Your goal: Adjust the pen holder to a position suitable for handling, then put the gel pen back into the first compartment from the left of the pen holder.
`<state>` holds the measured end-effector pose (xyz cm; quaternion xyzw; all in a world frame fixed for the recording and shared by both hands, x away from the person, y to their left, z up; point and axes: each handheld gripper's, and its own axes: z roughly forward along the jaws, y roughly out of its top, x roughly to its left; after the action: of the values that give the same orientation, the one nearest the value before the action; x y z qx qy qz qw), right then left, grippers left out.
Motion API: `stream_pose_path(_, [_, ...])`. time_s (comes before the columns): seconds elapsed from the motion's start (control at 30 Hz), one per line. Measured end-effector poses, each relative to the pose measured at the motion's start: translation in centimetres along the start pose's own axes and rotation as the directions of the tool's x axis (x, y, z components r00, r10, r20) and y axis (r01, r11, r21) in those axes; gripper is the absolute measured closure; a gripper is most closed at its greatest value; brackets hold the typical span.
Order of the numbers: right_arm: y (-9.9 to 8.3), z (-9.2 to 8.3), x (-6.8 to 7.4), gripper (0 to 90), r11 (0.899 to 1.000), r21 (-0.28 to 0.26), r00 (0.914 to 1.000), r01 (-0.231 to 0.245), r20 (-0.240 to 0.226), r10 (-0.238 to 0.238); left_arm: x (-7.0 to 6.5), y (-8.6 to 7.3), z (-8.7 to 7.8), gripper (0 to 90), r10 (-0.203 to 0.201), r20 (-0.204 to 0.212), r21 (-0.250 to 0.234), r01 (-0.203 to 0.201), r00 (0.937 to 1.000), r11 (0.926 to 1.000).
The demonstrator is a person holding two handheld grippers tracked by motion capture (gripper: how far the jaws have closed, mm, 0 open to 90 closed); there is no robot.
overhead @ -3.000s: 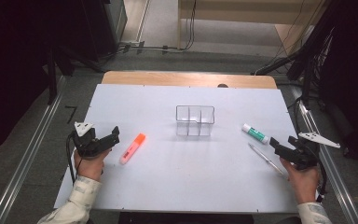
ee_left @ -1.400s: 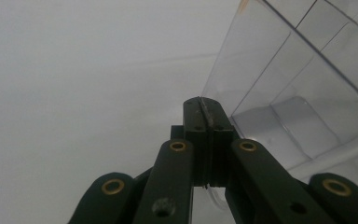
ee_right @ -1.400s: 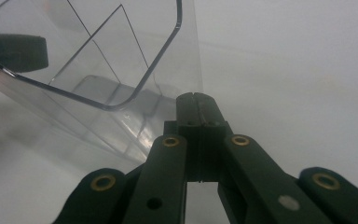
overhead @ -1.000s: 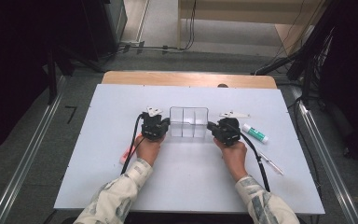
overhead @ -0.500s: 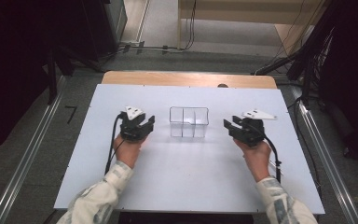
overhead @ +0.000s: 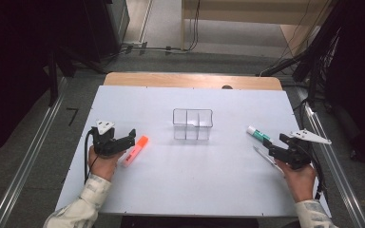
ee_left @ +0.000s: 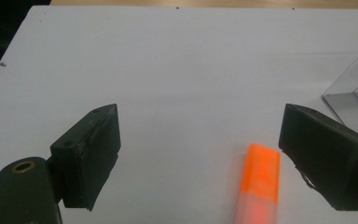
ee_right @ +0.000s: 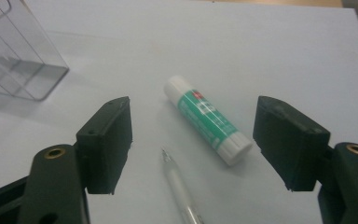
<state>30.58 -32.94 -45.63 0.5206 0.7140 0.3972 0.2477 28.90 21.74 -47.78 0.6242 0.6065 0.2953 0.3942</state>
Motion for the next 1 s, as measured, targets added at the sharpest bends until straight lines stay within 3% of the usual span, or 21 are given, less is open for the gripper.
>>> stream_pose_path(0.13, [-1.1, -0.2, -0.7, 24.8, 1.000, 0.009, 0.9987, 0.023, 0.046, -0.023, 0.3, -0.4, -0.5, 13.8, 0.010, -0.012, -0.007, -0.010, 0.9999, 0.9999])
stream_pose_path(0.3, [-1.6, -0.4, -1.8, 23.8, 1.000, 0.026, 0.9980, -0.010, 0.063, 0.008, 0.8, -0.7, -1.0, 14.6, 0.009, -0.029, -0.019, -0.010, 0.9995, 0.9998])
stream_pose_path(0.6, [-2.7, -0.9, -3.1, 23.5, 0.997, 0.052, 0.9966, -0.050, 0.067, 0.047, 1.0, -0.7, -0.6, 14.9, -0.003, -0.032, -0.013, 0.002, 0.9995, 0.9999])
stream_pose_path(1.0, [-3.1, -1.1, -3.3, 23.6, 0.997, 0.063, 0.9974, -0.045, 0.058, 0.042, 1.1, -0.5, -0.3, 14.8, -0.015, -0.038, -0.007, 0.014, 0.9992, 0.9999])
